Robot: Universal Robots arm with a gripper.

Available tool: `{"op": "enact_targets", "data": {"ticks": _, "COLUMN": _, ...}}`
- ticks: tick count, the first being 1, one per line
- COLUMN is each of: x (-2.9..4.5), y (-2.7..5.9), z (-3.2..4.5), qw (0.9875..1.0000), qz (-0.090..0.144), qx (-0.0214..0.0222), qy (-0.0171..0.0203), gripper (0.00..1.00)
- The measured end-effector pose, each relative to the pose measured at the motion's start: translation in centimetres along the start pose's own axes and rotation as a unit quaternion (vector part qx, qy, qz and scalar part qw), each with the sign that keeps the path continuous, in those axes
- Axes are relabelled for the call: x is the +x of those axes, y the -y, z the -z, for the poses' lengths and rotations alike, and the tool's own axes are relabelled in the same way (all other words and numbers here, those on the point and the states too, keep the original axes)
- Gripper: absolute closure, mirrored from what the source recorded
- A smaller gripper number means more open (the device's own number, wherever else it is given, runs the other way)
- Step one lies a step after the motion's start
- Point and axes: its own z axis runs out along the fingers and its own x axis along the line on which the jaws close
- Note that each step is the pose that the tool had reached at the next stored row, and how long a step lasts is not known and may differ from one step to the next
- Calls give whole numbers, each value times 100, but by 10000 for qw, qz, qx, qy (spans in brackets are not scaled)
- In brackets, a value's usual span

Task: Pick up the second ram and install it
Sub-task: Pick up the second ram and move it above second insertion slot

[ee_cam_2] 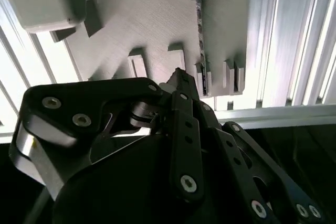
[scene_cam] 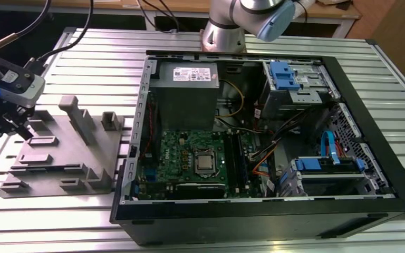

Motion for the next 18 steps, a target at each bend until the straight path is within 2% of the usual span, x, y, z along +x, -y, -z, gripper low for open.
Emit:
{"op": "enact_targets", "data": {"ticks": 5, "x": 0, "y": 0, "z": -10, "qw": 9990, "qz": 454, "qx": -17, "qy": -21, "gripper": 93}}
{"op": "enact_targets", "data": {"ticks": 9, "x": 1, "y": 1, "z": -19, "qw": 9966, "qz": 820, "qx": -31, "qy": -37, "gripper": 93}}
{"op": "enact_targets", "data": {"ticks": 14, "x": 1, "y": 2, "z": -37, "qw": 9919, "qz": 1267, "qx": -48, "qy": -57, "gripper": 93}}
{"op": "enact_targets", "data": {"ticks": 18, "x": 2, "y": 2, "z": -53, "qw": 9866, "qz": 1630, "qx": -62, "qy": -74, "gripper": 93}}
